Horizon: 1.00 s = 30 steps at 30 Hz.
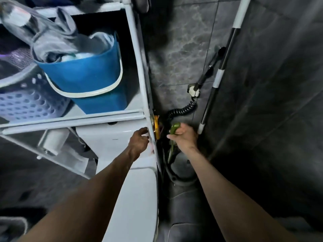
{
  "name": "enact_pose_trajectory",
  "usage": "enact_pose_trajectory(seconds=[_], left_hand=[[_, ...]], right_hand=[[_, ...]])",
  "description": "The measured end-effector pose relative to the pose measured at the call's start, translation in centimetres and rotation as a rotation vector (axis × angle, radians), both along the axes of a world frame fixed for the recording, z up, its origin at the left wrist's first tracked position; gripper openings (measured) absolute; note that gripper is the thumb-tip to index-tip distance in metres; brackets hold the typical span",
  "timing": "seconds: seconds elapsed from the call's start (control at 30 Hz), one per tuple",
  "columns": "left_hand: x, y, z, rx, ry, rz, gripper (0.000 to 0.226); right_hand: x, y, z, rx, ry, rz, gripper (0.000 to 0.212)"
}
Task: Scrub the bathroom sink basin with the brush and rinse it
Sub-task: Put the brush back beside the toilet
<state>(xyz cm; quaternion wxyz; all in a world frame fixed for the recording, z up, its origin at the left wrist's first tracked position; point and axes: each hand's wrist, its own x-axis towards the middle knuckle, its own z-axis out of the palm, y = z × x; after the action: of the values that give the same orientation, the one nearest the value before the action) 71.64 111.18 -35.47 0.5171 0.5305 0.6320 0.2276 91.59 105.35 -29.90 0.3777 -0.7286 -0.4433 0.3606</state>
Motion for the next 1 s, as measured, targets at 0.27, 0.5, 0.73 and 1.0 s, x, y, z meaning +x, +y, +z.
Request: enact_pose_trajectory(seconds=[0.27, 0.5, 0.73, 1.0], left_hand=[[2.5, -1.5, 2.3, 0.075, -0.037, 0.012, 0.036], [2.2, -1.5, 1.9, 0.06, -0.174, -0.004, 0.06], [2.9, -2.0, 3.0, 0.031, -0.11, -0.116, 0.056], [-0.2, -3.3, 6.2, 0.067, 0.169, -0.317, 0.078]], right_hand=[[-1.7, 4.6, -4.5, 0.101, -0.236, 0.177, 0.041], [-2.4, 5.1, -5.1, 0.016, -0.357, 0.244, 0.038], [-3.4, 5.4, -6.8, -0.03, -0.288, 0.224, 0.016], [-3.4, 3.6, -4.2, -0.014, -0.218, 0.219, 0.031]])
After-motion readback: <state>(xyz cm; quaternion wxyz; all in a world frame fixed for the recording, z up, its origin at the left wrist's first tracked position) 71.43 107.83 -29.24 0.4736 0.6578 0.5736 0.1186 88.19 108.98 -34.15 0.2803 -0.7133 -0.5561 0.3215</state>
